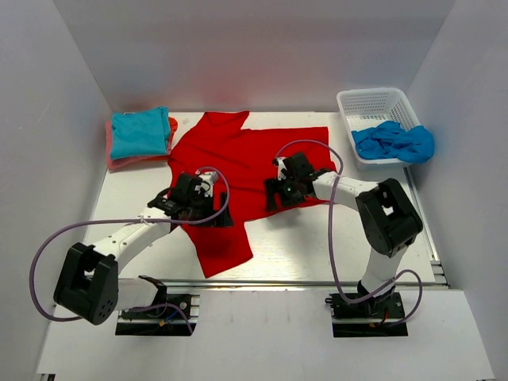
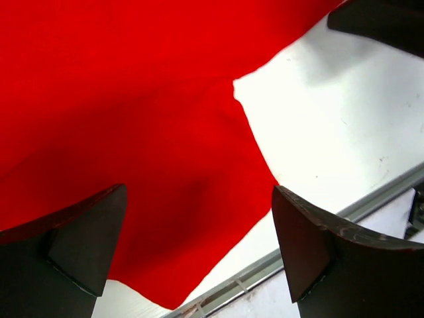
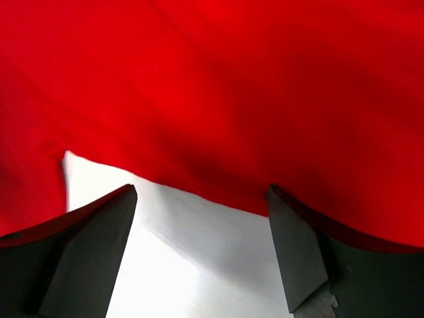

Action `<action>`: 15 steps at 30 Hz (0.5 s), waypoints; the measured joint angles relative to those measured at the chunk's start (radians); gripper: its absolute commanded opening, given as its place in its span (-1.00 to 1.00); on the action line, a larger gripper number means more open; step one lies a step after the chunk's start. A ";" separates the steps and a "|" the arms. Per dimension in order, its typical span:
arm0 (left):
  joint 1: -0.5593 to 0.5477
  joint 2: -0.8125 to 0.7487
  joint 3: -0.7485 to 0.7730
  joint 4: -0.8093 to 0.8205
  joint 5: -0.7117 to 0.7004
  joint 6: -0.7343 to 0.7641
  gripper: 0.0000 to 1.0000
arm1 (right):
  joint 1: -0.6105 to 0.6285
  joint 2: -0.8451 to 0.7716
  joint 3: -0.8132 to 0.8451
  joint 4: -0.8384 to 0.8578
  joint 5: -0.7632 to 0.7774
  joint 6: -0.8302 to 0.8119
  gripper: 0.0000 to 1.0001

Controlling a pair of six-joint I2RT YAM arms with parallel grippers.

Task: Fold and stack the t-shirts
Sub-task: Flatten out the tshirt

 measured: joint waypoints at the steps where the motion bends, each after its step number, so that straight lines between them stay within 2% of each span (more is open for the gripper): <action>1: -0.003 -0.005 0.000 -0.001 -0.013 0.000 1.00 | 0.005 0.010 0.001 0.005 0.002 0.005 0.66; 4: -0.008 -0.018 0.010 -0.006 -0.049 -0.013 1.00 | 0.026 0.004 -0.023 0.033 0.006 0.029 0.56; 9: -0.008 -0.011 0.066 -0.002 -0.105 -0.016 1.00 | 0.098 -0.152 -0.236 0.095 -0.080 0.093 0.50; 12: -0.008 0.019 0.119 0.008 -0.123 -0.005 1.00 | 0.158 -0.238 -0.323 0.046 -0.177 0.117 0.50; 15: -0.008 0.042 0.134 0.031 -0.122 0.011 1.00 | 0.198 -0.301 -0.358 -0.082 -0.251 0.125 0.56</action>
